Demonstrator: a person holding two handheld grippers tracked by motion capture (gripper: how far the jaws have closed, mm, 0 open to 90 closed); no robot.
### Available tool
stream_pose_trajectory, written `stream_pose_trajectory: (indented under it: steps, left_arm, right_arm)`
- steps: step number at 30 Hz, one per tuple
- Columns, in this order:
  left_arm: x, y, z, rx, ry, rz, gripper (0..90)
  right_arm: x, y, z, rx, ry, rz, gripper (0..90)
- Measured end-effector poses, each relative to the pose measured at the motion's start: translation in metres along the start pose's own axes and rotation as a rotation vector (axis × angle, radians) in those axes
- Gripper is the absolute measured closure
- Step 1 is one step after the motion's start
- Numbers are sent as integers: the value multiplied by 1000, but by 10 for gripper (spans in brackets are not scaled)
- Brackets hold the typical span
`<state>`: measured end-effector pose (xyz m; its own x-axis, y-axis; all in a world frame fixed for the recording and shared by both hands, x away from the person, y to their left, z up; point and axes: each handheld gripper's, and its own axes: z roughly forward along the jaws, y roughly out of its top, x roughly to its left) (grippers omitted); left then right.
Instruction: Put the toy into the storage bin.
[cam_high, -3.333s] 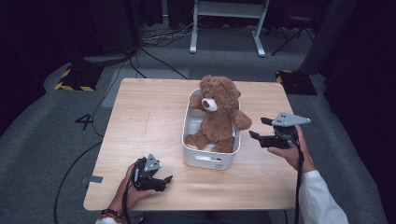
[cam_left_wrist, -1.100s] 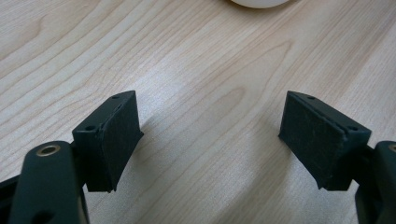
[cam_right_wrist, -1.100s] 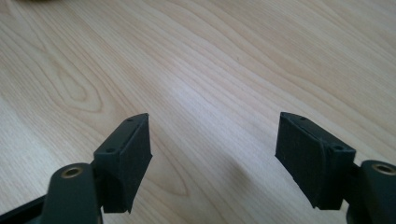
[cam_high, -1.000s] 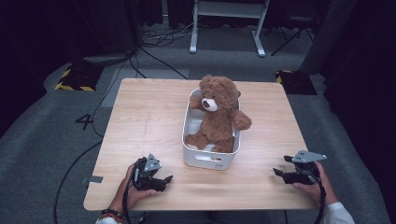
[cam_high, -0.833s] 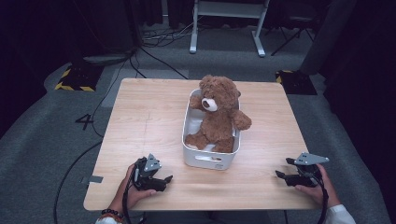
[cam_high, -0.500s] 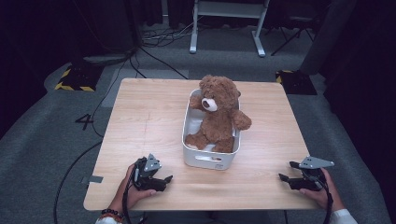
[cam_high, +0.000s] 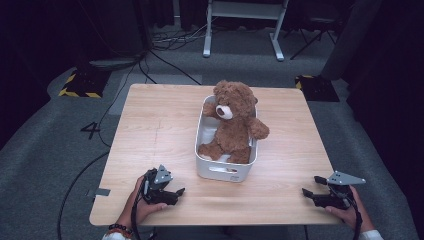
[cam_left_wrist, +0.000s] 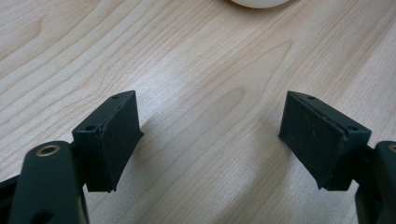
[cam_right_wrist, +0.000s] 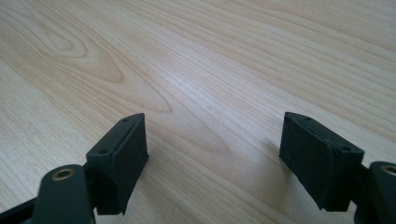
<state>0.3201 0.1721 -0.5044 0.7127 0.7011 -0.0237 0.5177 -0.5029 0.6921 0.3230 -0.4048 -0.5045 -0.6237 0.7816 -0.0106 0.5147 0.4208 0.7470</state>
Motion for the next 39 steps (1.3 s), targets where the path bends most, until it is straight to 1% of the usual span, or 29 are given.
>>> stream_pose_trajectory:
  steps: [12, 18, 27, 39]
  left_arm:
    - [0, 0, 0, 0, 1, 2, 204]
    - [-1, 0, -1, 3, 13, 4, 203]
    - [0, 0, 0, 2, 5, 0, 202]
    - [0, 0, 0, 2, 3, -1, 201]
  right_arm:
    - [-2, -3, -3, 0, -4, 4, 233]
    - [-2, -3, -3, 0, -9, 7, 231]
    - [-1, -3, -3, 0, -21, 21, 230]
    - [-1, -2, -3, 0, -21, 21, 230]
